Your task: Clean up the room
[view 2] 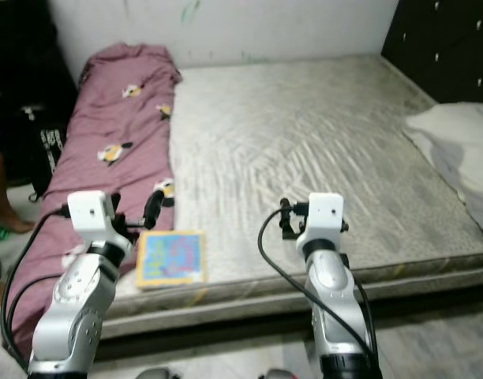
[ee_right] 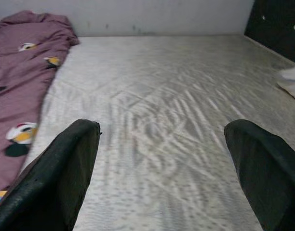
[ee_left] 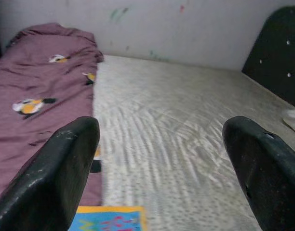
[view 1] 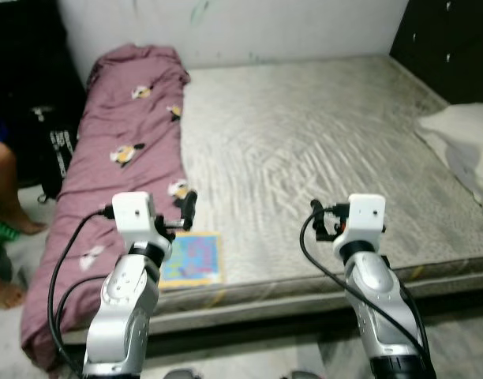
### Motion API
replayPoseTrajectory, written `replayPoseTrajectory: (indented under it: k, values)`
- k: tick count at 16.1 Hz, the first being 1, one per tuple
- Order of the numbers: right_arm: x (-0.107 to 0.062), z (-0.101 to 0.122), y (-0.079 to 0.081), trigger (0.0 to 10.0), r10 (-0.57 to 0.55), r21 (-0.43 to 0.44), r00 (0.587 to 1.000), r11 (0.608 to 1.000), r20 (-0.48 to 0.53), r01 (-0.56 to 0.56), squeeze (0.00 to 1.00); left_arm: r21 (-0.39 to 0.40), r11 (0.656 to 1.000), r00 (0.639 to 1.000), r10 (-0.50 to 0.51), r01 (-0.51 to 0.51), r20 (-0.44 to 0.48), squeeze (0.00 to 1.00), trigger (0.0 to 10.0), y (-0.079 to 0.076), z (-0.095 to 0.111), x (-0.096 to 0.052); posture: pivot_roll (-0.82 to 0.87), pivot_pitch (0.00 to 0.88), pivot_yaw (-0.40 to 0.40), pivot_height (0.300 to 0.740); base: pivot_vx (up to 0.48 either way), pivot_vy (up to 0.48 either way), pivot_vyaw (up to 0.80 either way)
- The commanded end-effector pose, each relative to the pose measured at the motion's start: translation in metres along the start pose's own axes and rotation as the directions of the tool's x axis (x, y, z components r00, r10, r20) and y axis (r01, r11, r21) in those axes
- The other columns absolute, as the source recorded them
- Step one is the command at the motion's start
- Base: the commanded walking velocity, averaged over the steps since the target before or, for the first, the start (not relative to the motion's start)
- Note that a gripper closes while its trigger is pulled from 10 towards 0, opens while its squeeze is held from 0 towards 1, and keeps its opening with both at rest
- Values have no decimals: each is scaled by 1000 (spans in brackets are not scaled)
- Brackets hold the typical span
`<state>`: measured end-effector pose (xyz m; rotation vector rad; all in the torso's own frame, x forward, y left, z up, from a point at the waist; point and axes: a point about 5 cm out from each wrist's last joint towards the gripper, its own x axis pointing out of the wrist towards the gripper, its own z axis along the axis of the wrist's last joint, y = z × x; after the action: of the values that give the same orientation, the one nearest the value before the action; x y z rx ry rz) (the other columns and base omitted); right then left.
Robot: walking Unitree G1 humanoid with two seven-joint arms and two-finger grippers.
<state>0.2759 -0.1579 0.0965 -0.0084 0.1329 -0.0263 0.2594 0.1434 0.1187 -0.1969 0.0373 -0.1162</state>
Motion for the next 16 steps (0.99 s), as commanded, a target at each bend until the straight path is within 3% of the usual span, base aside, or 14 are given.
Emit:
replayPoseTrajectory:
  k: [1,13,16]
  values:
    - [2,5,8,10000,30,11,999,999,17,-30,0,19,999,1000,29,-30,4,0,10000,9,2,-3,-34,16,13,740,0,480,0]
    - [5,7,9,10000,34,16,999,999,15,-34,0,65,996,997,65,-67,29,0,10000,12,8,0,-30,46,14,740,0,480,0]
    - [7,12,10,10000,38,17,999,999,31,-38,0,106,988,992,101,-108,73,0,10000,14,16,1,-38,87,22,740,0,105,0]
